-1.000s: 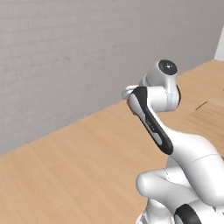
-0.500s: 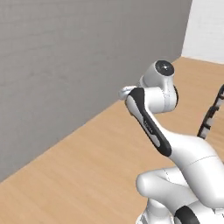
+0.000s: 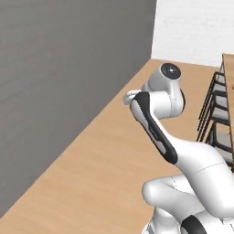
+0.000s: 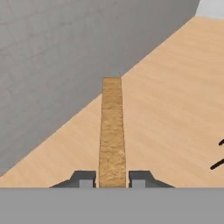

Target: Start the toaster. Once the lever pops up, take the bread to the plate on the dining counter.

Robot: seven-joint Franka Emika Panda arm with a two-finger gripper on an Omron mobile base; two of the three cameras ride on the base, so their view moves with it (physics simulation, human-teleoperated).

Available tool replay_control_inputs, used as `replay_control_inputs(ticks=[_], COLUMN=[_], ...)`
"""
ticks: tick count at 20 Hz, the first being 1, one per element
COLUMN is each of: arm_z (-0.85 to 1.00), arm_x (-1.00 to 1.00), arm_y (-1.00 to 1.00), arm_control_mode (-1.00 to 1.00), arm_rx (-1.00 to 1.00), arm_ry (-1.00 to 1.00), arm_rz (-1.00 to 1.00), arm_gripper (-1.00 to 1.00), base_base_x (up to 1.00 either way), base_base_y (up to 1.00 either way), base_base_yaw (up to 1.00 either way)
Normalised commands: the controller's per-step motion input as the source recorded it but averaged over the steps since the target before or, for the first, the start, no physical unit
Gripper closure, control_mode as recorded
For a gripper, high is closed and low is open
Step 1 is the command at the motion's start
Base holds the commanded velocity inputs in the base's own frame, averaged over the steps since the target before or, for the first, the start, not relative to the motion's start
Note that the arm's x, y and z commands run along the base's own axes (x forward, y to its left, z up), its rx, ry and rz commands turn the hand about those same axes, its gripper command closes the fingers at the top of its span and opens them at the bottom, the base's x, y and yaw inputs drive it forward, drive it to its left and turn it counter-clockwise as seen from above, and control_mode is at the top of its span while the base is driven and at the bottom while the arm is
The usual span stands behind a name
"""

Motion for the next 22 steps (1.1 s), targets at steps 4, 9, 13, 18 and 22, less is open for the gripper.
replay_control_inputs(ticks=[4,9,13,18,22], arm_z=[0.00,0.00,0.00,0.00,0.00], arm_x=[0.00,0.00,0.00,0.00,0.00], arm_y=[0.00,0.00,0.00,0.00,0.00], arm_control_mode=[1.00,1.00,1.00,1.00,1.00], arm_rx=[0.00,0.00,0.00,0.00,0.00], arm_ry=[0.00,0.00,0.00,0.00,0.00], arm_rz=[0.00,0.00,0.00,0.00,0.00], arm_gripper=[1.00,1.00,1.00,1.00,1.00], base_base_x=[0.99,1.00,1.00,0.74,0.64], base_base_y=[0.00,0.27,0.61,0.64,0.51], base_base_yaw=[-0.56,-0.62,-0.59,-0.58,-0.64])
